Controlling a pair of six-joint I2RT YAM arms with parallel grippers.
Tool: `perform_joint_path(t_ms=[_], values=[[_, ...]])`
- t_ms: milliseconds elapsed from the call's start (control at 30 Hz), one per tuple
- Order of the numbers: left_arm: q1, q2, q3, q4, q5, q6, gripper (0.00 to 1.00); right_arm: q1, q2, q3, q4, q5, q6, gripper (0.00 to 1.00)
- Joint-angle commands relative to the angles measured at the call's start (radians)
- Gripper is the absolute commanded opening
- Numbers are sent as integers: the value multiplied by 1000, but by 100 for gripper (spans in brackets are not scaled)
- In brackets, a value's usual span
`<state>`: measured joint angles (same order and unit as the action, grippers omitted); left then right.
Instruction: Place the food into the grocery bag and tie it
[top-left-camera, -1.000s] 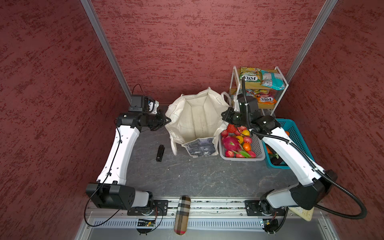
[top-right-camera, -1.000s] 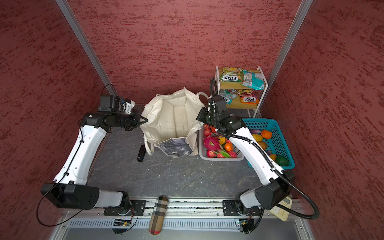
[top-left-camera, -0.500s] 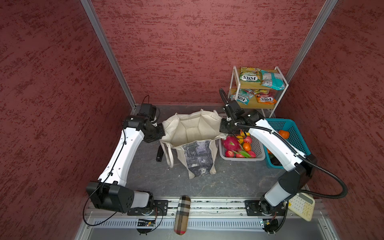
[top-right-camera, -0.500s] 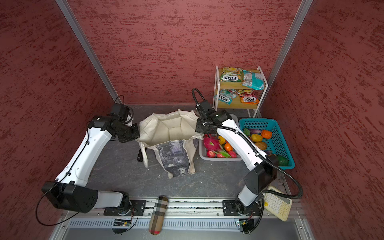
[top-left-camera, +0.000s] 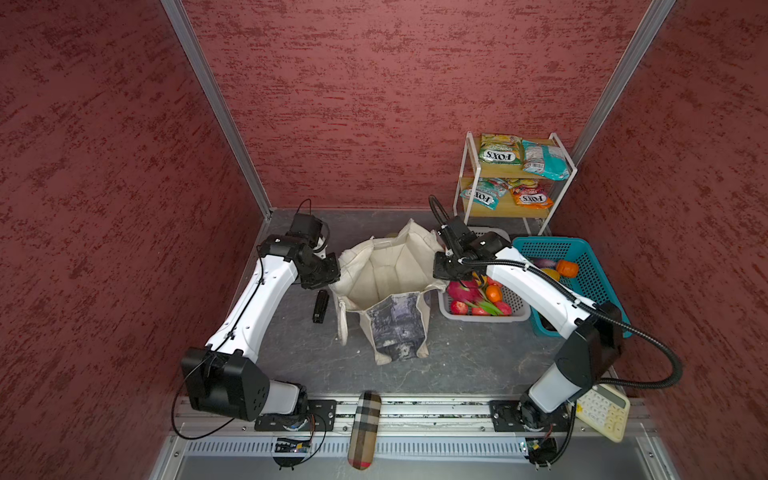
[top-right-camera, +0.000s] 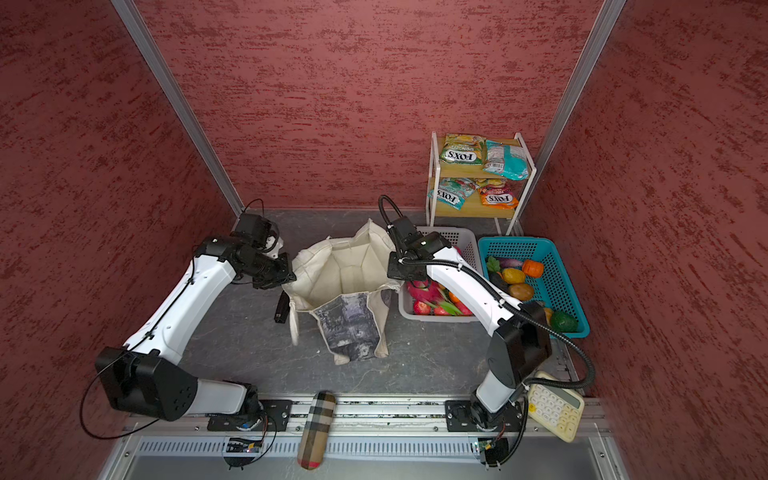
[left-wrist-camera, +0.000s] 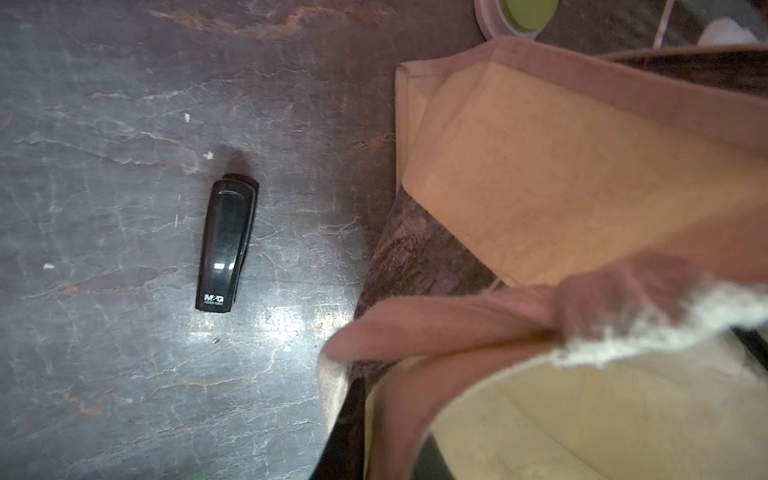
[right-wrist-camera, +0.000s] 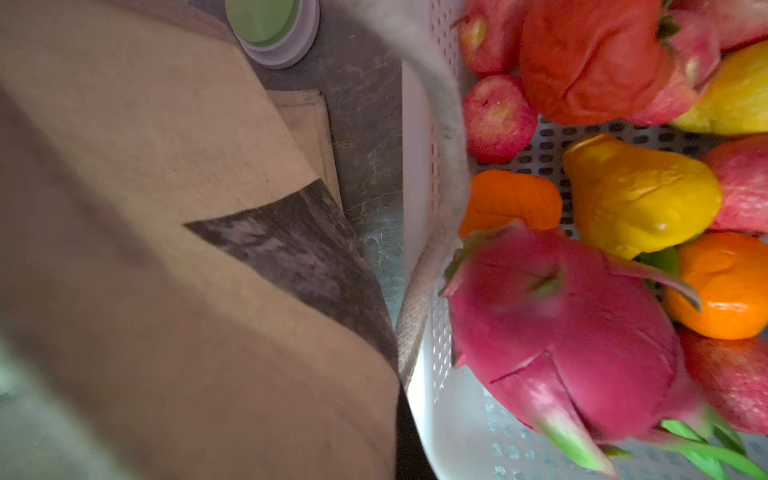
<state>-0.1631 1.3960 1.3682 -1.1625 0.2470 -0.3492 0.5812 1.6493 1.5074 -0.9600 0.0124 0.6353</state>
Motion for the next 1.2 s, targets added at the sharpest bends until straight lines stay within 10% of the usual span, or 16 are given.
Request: perform_joint_path(t_ms=[0, 133, 267, 400, 733, 933, 1167], values=[[-3, -8, -15, 39, 47, 14, 33, 5, -45, -27, 93, -32, 6, 22], [-6, -8, -27, 33, 48, 22, 40, 5, -57, -47, 107, -30, 6, 30], [-22, -5, -28, 15, -2, 29, 13, 5, -72, -61, 122, -31, 9, 3], [-25, -4, -15, -19, -134, 45, 0, 5, -95, -58, 90, 35, 6, 0], [55, -20, 16, 16, -174, 16, 0, 5, -106, -54, -58, 210, -2, 0], [53, 5, 8, 55, -35, 45, 0, 5, -121, -100, 27, 88, -9, 3], [51, -8, -5, 79, 41, 62, 28, 11, -128, -97, 112, 1, -17, 27]])
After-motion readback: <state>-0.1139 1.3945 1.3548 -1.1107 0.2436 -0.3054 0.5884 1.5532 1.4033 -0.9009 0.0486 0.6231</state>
